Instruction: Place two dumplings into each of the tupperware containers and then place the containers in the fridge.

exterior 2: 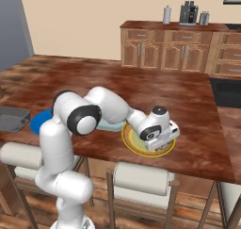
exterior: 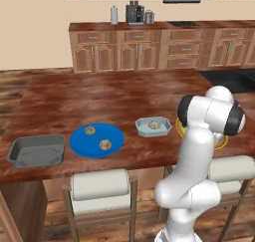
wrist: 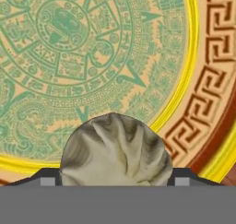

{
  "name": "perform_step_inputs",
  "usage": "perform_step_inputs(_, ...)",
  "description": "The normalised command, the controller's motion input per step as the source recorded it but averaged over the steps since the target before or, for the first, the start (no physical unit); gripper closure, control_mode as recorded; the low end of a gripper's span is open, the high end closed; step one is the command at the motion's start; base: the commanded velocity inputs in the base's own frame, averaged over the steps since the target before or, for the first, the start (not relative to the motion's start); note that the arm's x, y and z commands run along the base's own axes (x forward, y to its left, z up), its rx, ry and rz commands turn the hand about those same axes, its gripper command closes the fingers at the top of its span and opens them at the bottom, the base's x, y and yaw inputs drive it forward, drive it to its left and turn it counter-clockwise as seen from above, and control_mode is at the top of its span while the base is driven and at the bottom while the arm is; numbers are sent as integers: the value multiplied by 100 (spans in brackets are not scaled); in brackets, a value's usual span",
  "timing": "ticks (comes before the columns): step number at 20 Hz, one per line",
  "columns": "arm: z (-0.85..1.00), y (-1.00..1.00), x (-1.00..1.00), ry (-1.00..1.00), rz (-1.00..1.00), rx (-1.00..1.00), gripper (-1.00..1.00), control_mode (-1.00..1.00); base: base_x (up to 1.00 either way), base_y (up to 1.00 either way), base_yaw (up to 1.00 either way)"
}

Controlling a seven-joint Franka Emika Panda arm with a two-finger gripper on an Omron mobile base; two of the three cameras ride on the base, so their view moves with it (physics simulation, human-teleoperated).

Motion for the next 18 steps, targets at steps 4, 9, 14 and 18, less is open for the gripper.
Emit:
perform_step_inputs(4, -58, 25, -17, 1, 0, -9, 100, -100, 0, 0, 0)
perform_step_inputs(9, -21, -2, -28, 3, 4, 2, 100, -100, 0, 0, 0)
perform_step_inputs(14, 38, 2, -33, 2, 19, 13, 100, -100, 0, 0, 0)
perform_step_inputs(18, 66, 43, -9, 0, 33, 10, 100, -100, 0, 0, 0)
